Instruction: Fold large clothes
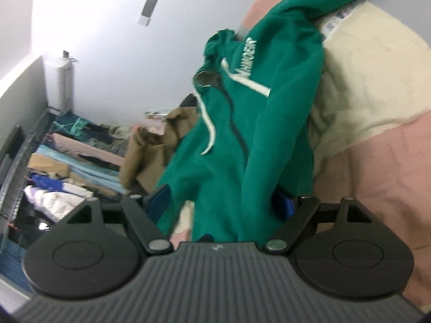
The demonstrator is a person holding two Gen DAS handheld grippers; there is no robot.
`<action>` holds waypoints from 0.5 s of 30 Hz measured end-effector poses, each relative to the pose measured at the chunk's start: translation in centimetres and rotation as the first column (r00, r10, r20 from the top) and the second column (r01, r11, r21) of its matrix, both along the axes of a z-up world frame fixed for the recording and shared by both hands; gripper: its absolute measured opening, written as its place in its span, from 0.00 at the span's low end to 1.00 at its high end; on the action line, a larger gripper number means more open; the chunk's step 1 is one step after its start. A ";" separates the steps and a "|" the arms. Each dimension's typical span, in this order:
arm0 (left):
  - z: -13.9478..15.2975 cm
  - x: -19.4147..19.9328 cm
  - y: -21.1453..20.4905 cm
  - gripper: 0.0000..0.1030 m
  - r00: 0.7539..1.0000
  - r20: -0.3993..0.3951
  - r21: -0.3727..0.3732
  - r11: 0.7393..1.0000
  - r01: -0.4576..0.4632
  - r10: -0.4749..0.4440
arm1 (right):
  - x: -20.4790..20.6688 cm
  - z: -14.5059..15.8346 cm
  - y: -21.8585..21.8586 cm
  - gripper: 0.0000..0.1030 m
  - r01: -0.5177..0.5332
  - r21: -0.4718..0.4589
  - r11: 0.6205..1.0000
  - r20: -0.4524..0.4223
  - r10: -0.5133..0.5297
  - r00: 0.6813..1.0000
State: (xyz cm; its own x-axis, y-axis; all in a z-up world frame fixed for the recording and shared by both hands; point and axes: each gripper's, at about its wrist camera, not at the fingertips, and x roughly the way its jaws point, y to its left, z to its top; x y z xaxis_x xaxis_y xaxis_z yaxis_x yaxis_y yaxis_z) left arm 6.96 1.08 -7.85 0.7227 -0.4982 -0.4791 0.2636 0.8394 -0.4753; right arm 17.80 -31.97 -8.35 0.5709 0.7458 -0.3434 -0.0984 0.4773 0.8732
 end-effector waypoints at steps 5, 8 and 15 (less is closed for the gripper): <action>0.0 -1.3 -4.2 0.69 0.982 0.047 -0.008 0.983 0.184 -0.183 | 0.4 -0.1 -0.3 0.80 -0.011 0.050 0.999 -0.006 0.011 1.000; -0.4 -1.8 -6.4 0.72 0.970 0.047 0.035 0.970 0.239 -0.240 | 0.4 0.0 -0.8 0.80 -0.017 0.076 0.997 -0.008 0.017 1.000; -0.9 -3.2 -9.7 0.82 0.959 0.080 0.181 0.950 0.255 -0.273 | 0.4 -0.4 -1.9 0.80 -0.018 0.123 0.992 -0.034 0.022 0.999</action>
State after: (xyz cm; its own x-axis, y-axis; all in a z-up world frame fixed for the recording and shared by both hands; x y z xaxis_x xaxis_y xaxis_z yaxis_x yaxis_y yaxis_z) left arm 3.77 -8.62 -8.80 0.6255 -0.5973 -0.5020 0.5266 0.7980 -0.2932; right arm 18.22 -33.91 -8.78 0.5442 0.7949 -0.2682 -0.0747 0.3643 0.9283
